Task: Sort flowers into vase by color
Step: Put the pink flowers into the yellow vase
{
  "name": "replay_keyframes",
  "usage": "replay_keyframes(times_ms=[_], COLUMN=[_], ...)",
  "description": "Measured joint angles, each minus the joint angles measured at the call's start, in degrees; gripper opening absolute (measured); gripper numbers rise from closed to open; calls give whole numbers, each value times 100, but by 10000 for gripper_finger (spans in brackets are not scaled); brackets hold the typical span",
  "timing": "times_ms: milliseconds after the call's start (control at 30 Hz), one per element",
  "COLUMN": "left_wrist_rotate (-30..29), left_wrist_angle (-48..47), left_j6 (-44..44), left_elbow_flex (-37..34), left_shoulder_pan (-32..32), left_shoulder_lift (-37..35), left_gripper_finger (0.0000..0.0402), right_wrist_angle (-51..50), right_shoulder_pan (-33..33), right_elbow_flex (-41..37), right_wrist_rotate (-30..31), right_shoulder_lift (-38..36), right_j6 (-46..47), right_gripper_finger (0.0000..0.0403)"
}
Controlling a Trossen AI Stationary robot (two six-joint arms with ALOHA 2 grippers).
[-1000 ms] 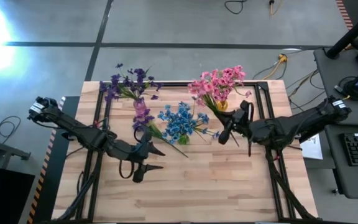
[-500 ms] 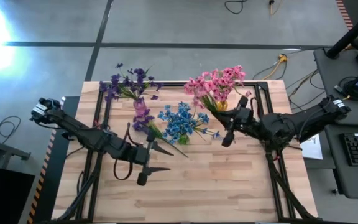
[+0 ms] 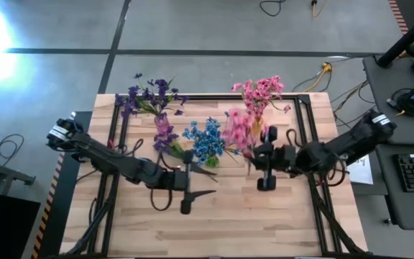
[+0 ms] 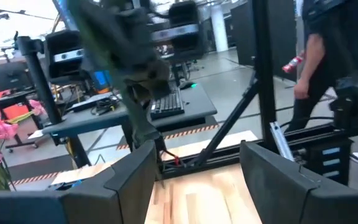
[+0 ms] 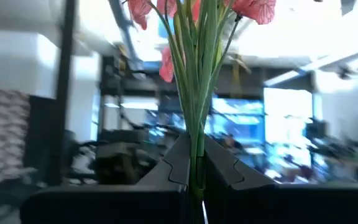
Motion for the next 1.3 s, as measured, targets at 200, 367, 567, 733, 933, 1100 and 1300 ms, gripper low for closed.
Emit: replay_keyframes(times_ms=[200, 367, 567, 733, 933, 1100, 1300], left_wrist_rotate=[-22, -22, 40, 271, 288, 289, 279], left_wrist_angle=[-23, -22, 26, 22, -23, -278, -615], left_j6=[-13, -58, -58, -62, -64, -204, -439], left_elbow_flex=[437, 579, 580, 580, 578, 573, 567], left_shoulder_pan=[196, 293, 286, 287, 277, 269, 260], left_shoulder_lift=[381, 546, 568, 568, 568, 562, 449], left_gripper_finger=[216, 216, 217, 216, 169, 57, 11], right_wrist_angle=[1092, 1326, 1335, 1360, 1360, 1312, 1080], right_shoulder_pan=[1, 22, 35, 35, 35, 35, 35], right_elbow_flex=[208, 523, 960, 1379, 1779, 1878, 1805], right_wrist_rotate=[-917, -1213, -1254, -1510, -1531, -1490, -1268], right_shoulder_lift=[846, 1368, 1825, 2159, 2510, 2595, 2442], right_j6=[-151, -242, -471, -613, -859, -857, -520], right_gripper_finger=[13, 13, 13, 13, 13, 13, 13])
